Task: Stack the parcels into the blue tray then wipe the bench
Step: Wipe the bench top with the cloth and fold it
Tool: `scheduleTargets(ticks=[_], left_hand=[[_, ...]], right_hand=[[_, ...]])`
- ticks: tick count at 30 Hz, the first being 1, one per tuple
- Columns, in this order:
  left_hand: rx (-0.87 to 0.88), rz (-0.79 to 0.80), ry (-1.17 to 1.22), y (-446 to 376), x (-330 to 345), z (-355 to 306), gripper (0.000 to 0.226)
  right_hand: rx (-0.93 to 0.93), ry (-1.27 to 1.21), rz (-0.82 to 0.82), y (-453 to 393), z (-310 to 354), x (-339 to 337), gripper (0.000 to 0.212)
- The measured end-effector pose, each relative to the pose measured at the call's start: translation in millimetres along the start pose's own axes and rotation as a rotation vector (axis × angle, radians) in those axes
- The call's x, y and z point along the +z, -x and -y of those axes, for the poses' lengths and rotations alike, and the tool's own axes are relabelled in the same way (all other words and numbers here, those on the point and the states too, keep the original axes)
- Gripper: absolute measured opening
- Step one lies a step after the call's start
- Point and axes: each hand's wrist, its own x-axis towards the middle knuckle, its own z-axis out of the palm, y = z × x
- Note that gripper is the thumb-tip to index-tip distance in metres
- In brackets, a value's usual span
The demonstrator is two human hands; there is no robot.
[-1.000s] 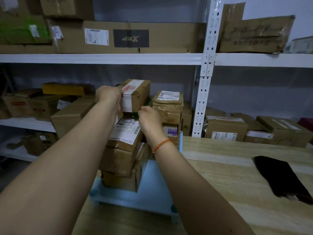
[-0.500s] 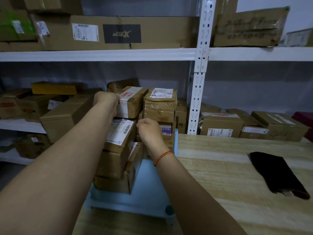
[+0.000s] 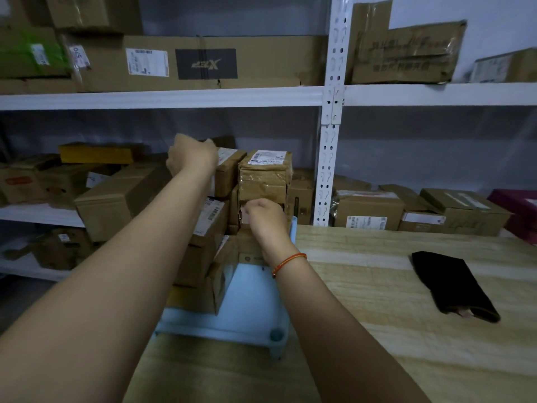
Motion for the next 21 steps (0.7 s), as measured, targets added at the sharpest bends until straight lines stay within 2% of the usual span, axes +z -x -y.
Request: scheduleTargets(ticks=[4, 7, 9, 12, 14, 16, 17, 19, 21], left_hand=[[0.247, -0.007, 0.027, 71.0, 18.5, -14.2, 0.028], [0.297, 0.142, 0.172, 127.8, 45.5, -7.3, 0.016], [0.264, 0.271, 0.238, 159.3, 66.3, 5.1, 0.021], [0.092, 0.427, 0.304, 191.1, 99.2, 29.4, 0.031], [-0.04, 0.556, 0.283, 209.9, 121.1, 41.5, 0.033], [-0.159, 0.702, 0.213, 227.2, 137.1, 49.0, 0.025], [-0.207, 0.774, 0.165, 239.1, 143.8, 49.1, 0.038], [-0.206, 0.883, 0.061, 255.3, 155.6, 52.3, 0.064], [-0.136, 0.902, -0.048, 266.5, 165.6, 53.9, 0.068]], right_hand=[[-0.03, -0.014, -0.079, 1.9, -10.0, -17.7, 0.028], [-0.021, 0.052, -0.135, 1.8, -24.0, -48.8, 0.035], [-0.006, 0.109, -0.17, 3.8, -36.4, -77.2, 0.038], [0.091, 0.089, -0.254, 7.2, -61.9, -122.7, 0.036], [0.172, 0.102, -0.341, 9.4, -86.9, -155.2, 0.03], [0.243, 0.135, -0.423, 15.5, -106.8, -184.2, 0.032], [0.278, 0.164, -0.449, 18.9, -115.8, -200.2, 0.036], [0.313, 0.254, -0.464, 21.4, -131.7, -226.9, 0.041], [0.344, 0.371, -0.476, 19.2, -146.2, -250.8, 0.039]])
